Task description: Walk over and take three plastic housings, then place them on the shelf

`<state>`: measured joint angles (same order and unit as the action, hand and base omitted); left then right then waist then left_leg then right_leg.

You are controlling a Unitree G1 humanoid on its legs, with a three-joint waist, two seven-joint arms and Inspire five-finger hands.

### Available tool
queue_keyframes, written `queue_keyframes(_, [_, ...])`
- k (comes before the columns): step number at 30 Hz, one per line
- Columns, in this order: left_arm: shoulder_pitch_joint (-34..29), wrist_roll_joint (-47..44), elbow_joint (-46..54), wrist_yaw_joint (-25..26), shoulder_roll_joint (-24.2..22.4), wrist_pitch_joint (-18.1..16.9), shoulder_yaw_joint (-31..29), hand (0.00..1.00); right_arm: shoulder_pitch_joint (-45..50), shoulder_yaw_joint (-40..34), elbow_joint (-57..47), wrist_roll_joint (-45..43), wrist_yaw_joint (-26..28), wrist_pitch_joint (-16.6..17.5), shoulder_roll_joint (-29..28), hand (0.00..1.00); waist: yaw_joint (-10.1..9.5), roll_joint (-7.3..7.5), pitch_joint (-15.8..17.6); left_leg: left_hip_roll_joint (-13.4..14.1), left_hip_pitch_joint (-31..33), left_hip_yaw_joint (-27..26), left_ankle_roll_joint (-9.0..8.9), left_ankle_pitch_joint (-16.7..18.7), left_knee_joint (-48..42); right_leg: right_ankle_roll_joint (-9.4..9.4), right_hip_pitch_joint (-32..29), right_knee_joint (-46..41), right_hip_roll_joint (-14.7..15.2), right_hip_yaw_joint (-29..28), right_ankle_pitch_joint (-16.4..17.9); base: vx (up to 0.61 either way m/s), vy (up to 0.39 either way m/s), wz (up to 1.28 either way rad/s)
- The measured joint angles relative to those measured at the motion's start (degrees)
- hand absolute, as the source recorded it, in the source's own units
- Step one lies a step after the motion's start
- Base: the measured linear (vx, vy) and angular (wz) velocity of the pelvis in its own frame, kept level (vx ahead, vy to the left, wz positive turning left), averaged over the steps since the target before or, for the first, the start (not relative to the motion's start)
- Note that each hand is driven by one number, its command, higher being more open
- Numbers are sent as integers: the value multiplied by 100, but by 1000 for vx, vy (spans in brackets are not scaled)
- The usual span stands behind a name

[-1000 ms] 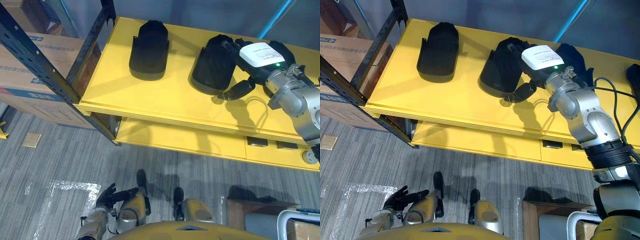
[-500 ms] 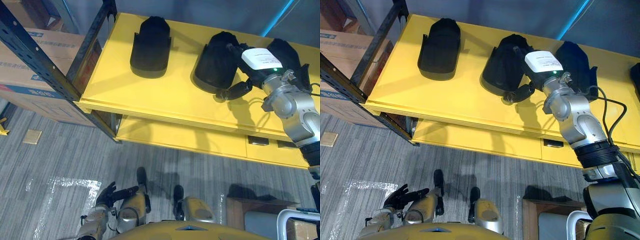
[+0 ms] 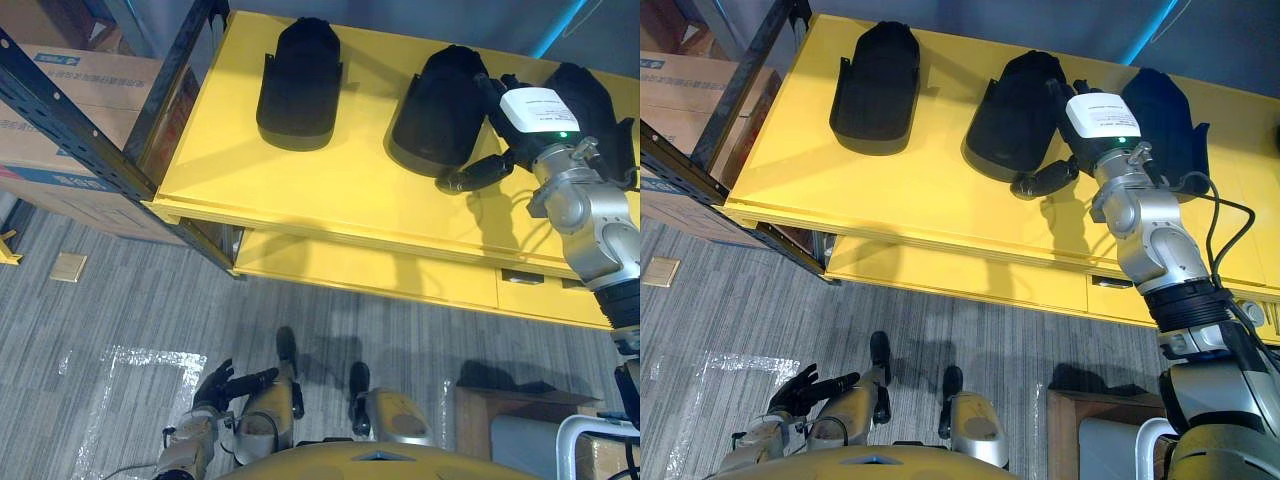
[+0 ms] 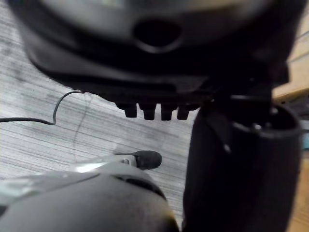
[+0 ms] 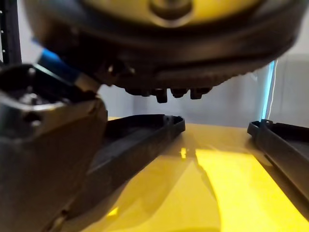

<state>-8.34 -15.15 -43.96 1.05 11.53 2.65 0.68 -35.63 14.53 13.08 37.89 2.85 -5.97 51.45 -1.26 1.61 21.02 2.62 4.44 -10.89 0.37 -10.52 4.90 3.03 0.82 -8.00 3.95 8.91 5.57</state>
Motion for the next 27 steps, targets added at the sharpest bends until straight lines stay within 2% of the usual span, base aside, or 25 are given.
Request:
queue_keyframes(5, [1, -1, 24, 2, -39, -3, -2, 100, 0, -7, 16, 1, -167, -111, -1, 100, 2, -67, 44, 0, -2, 3, -9, 2, 3, -3, -3, -24, 1, 4, 2, 0, 0, 0])
queue_keyframes(15, [-3, 0, 45, 1, -40, -2, -1, 100, 1, -158, 16, -15, -175, -131, -49, 100, 1, -72, 47, 0, 6, 0, -15, 1, 3, -28, -72, -82, 5, -4, 23, 0, 0, 0])
queue_keyframes(18, [-22, -1, 69, 2, -43, -2, -11, 100, 12, -293, -117, -340, -174, -265, -49, 100, 20, -69, 49, 1, 5, -9, -8, -4, 2, -28, -79, -81, 4, -29, 23, 0, 0, 0])
queue_keyframes(21, [-98, -2, 140, 10, -83, -1, -110, 100, 321, -944, -948, -969, -176, -613, -49, 100, 89, -54, 57, 3, 6, -40, -7, -3, 1, -28, -94, -75, 3, -65, 23, 0, 0, -5])
queue_keyframes(23, [-146, -2, 159, 38, -95, 1, -154, 100, 586, -1573, -1846, -1413, -458, -732, -49, 100, 173, -44, 62, 12, 3, -124, -8, -1, 1, -27, -139, -80, 2, -144, 22, 11, -2, -18])
queue_keyframes(27, [-151, -5, 103, 63, -90, -5, -154, 100, 647, -2016, -2736, -1870, -891, -710, -48, 100, 334, -10, 73, 32, -45, -243, -16, 17, -1, -19, -154, -84, -7, -254, 15, 30, -7, -18])
